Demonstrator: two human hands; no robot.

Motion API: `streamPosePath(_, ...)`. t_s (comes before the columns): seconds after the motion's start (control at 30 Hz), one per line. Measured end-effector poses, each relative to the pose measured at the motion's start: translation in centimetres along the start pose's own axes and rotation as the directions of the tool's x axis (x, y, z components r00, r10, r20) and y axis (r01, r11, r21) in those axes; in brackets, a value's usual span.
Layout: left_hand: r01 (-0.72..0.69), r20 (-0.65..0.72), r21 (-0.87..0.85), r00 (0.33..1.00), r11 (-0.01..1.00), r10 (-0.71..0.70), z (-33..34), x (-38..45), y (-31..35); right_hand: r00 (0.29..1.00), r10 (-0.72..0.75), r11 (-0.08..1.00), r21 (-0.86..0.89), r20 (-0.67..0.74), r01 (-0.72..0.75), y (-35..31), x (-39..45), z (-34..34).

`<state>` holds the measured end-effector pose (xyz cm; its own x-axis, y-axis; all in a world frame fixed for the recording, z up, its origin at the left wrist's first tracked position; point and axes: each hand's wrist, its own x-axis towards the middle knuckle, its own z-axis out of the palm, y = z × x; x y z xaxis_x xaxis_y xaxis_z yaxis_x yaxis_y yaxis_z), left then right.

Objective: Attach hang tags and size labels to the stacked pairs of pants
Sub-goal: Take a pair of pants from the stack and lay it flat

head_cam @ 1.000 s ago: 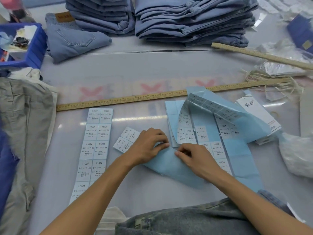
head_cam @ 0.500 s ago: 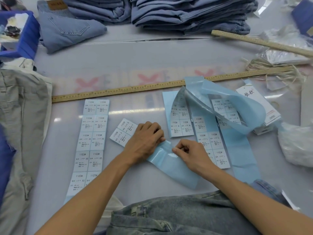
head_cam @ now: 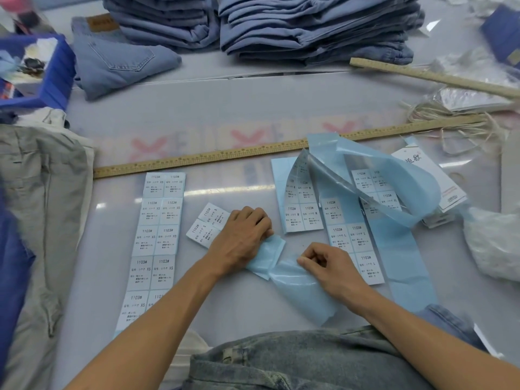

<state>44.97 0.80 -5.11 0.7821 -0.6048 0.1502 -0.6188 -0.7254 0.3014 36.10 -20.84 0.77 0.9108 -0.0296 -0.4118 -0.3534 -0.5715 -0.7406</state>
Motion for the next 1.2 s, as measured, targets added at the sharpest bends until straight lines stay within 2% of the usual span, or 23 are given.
streamPosePath(0.1, -0.005, -0.025, -0.010, 1.000, 1.000, 0.005, 0.1, -0.1, 0.0, 0.999, 0.048, 0.996, 0.076, 0.016, -0.050, -0.4, 0.0, -0.5)
streamPosePath(0.2, 0.005, -0.016, -0.010, 1.000, 1.000, -0.005, 0.2, 0.1, -0.1, 0.996, 0.064, 0.998, -0.024, 0.055, -0.063, -0.7, -0.2, -1.2)
streamPosePath(0.4, 0.003, -0.011, -0.024, 1.000, 1.000, -0.004, -0.5, -0.3, 0.4, 0.994, -0.054, 0.998, -0.035, -0.098, 0.051, -2.5, 0.3, -6.5)
streamPosePath(0.47, -0.014, -0.051, -0.052, 0.999, 0.999, 0.011, -1.0, -0.6, 0.7, 0.994, -0.090, 0.989, -0.121, -0.067, 0.082, -2.4, -0.5, -8.8)
streamPosePath(0.53, -0.122, -0.171, 0.015, 0.978, 0.992, 0.123, -1.0, -0.9, 0.9, 0.992, -0.103, 0.945, -0.319, -0.073, 0.075, -1.0, -1.9, -11.6)
streamPosePath(0.57, -0.184, -0.226, 0.090, 0.953, 0.979, 0.200, -0.8, -1.1, 1.0, 0.994, -0.076, 0.880, -0.473, -0.082, 0.028, 0.1, -2.8, -13.2)
streamPosePath(0.6, -0.236, -0.239, 0.179, 0.931, 0.955, 0.275, -0.6, -1.0, 1.1, 0.995, -0.012, 0.765, -0.642, -0.095, -0.052, 1.1, -3.8, -14.9)
streamPosePath(0.67, -0.303, -0.182, 0.311, 0.911, 0.901, 0.369, -0.9, -0.9, 1.6, 0.978, 0.154, 0.424, -0.885, -0.140, -0.193, 3.2, -5.8, -17.6)
streamPosePath(0.7, -0.325, -0.145, 0.337, 0.909, 0.884, 0.390, -1.0, -0.8, 1.8, 0.964, 0.215, 0.283, -0.935, -0.156, -0.215, 3.9, -6.6, -18.4)
streamPosePath(0.73, -0.342, -0.098, 0.338, 0.914, 0.877, 0.394, -1.4, -0.6, 2.1, 0.955, 0.244, 0.194, -0.956, -0.169, -0.219, 4.2, -7.2, -18.6)
streamPosePath(0.77, -0.356, -0.052, 0.350, 0.916, 0.867, 0.397, -1.7, -0.4, 2.3, 0.953, 0.241, 0.162, -0.961, -0.181, -0.224, 4.1, -7.4, -18.2)
streamPosePath(0.83, -0.341, 0.028, 0.368, 0.934, 0.865, 0.356, -2.6, -0.4, 2.7, 0.967, 0.176, 0.204, -0.954, -0.184, -0.218, 2.5, -6.9, -16.4)
streamPosePath(0.93, -0.133, 0.028, 0.312, 0.991, 0.941, 0.130, -3.7, -1.2, 4.2, 0.990, 0.112, 0.357, -0.926, -0.086, -0.121, -1.6, -4.2, -12.2)
streamPosePath(1.0, -0.006, 0.098, 0.304, 0.995, 0.953, -0.025, -3.6, -2.5, 5.2, 0.998, 0.070, 0.453, -0.891, -0.012, -0.042, -3.9, -1.4, -9.7)
streamPosePath(1.03, 0.014, 0.125, 0.312, 0.991, 0.950, -0.056, -3.6, -3.2, 5.5, 0.999, 0.040, 0.537, -0.843, 0.002, -0.019, -4.7, 0.0, -8.7)
streamPosePath(1.1, -0.017, 0.155, 0.314, 0.987, 0.949, -0.034, -3.8, -4.5, 5.5, 0.999, -0.027, 0.763, -0.645, 0.016, 0.031, -5.6, 2.5, -7.1)
streamPosePath(1.13, -0.036, 0.158, 0.316, 0.987, 0.948, -0.016, -4.0, -4.9, 5.3, 0.998, -0.056, 0.835, -0.547, 0.019, 0.058, -5.8, 3.6, -6.5)
streamPosePath(1.2, -0.072, 0.156, 0.347, 0.988, 0.935, 0.019, -4.6, -5.4, 4.8, 0.995, -0.090, 0.847, -0.521, 0.048, 0.102, -5.6, 5.4, -5.0)
